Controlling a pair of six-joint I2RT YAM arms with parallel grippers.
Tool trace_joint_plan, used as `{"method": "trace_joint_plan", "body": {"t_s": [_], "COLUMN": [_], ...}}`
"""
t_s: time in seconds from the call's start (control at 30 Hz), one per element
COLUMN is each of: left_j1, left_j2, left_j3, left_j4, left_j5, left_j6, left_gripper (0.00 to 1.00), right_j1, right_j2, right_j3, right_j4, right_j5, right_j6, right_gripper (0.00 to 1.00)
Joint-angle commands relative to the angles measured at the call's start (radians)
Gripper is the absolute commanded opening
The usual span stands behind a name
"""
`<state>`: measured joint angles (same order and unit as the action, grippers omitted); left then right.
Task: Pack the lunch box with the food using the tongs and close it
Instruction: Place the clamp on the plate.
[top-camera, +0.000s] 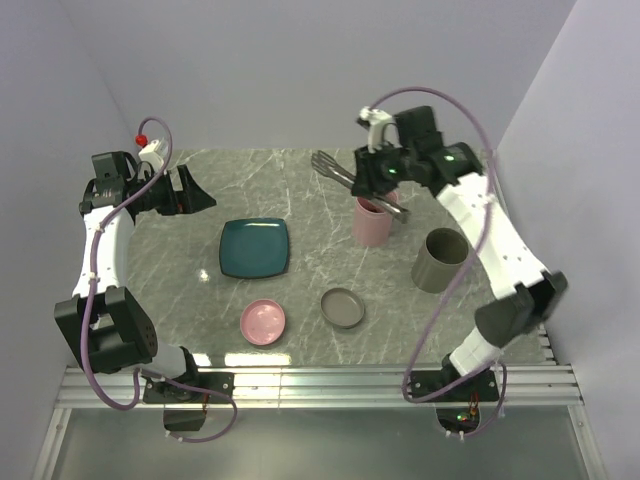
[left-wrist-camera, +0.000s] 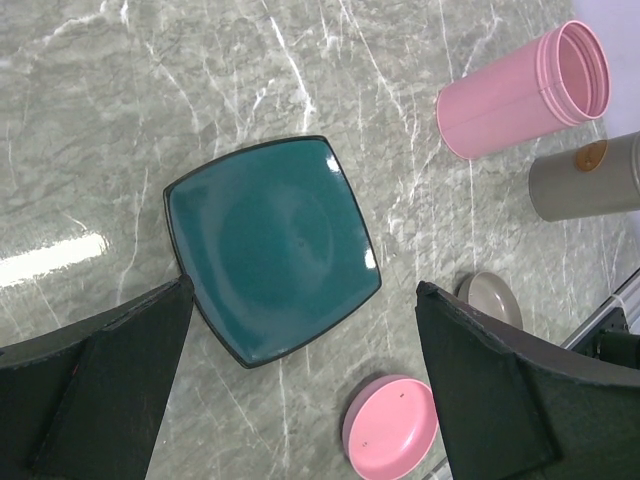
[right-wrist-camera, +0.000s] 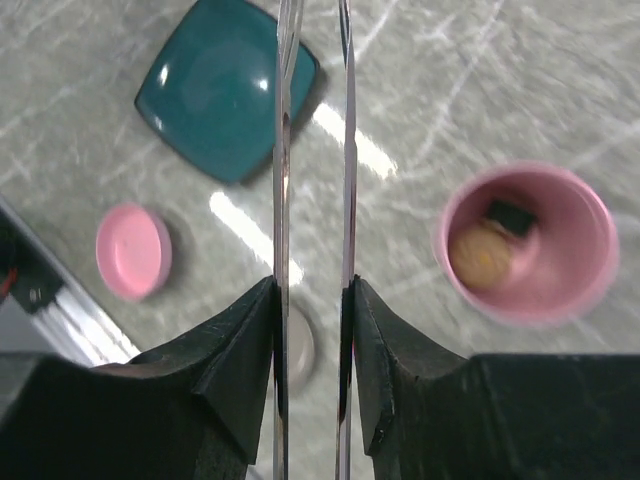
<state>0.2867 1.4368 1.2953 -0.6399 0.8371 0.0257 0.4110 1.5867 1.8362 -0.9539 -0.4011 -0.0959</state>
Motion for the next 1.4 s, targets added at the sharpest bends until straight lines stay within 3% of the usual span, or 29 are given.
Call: {"method": "trace_joint_plan", "body": {"t_s": [0.0,0.23,0.4,0.53,0.8,0.97,1.07,1.37], "left_j1": [-0.001,-0.001,-0.001,-0.001,-0.001,-0.001,-0.001,-0.001], "left_j2": [-0.015,0.004,0.02,0.028,0.033,0.042,0.033,0.028], "left_j3": [0.041,0.042,0.044,0.038,0.021,0.019,0.012,0.012], "left_j4": [-0.01,-0.004,0.005,0.011,0.019,0.025,0.025,0.012], "left_j5": [-0.012,-0.012,0.005,0.007,0.005,0.017,0.011,0.019], "left_j6": [0.022,0.008,-0.003,0.0,0.013,0.006,0.016,0.028], "left_gripper": [1.0,0.99,0.99,0.99,0.99,0.99,0.99,1.0], "right_j1": [0.057,0.126,0.155,0.169,0.189,0.204,0.206,0.207], "right_j2": [0.096,0.336,0.52,0.611,0.716,0.72,0.658,0.412], "right_j3": [0.081,0.138,0.29,0.365,0.356,0.307,0.206,-0.078], "right_j4": [0.17,0.319,0.316,0.34,0.398,0.446,0.523,0.561], "right_j5": [0.114,0.254,0.286,0.323,0.334,0.298,0.194,-0.053], "right_j6": [0.134,0.225,0.254,0.288,0.3,0.268,0.223,-0.157], "right_gripper": [0.42,0.42,0.42,0.42,0.43,0.42,0.42,0.43]}}
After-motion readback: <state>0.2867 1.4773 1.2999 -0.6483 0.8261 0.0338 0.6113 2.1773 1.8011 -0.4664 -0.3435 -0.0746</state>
